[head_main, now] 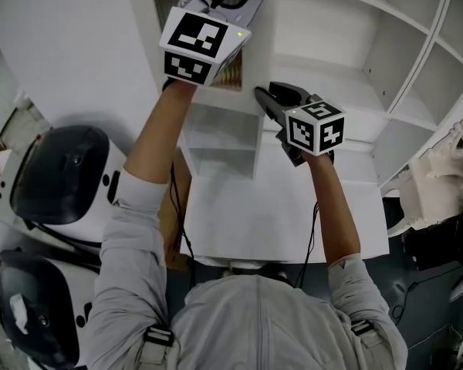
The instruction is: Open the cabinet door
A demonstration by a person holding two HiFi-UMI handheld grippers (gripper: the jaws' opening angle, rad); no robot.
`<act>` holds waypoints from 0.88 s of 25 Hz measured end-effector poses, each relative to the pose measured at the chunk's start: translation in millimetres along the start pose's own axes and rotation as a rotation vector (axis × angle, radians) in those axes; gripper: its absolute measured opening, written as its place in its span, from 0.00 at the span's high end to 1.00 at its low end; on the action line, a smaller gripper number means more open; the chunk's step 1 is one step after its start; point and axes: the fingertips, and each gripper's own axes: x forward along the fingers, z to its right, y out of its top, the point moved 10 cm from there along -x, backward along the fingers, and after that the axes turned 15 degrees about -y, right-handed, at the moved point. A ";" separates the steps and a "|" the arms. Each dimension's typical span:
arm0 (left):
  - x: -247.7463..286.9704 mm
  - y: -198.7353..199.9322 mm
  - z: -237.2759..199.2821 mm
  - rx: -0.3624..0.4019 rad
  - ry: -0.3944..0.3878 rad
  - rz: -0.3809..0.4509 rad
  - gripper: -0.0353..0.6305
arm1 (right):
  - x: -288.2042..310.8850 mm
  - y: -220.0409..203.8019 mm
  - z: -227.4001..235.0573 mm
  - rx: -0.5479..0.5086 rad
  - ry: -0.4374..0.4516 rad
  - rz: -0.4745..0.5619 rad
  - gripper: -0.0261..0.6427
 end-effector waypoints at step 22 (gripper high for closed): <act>-93.1 50.6 11.2 -0.107 0.000 0.010 0.80 | -61.4 3.5 -101.3 0.020 -0.075 0.012 0.85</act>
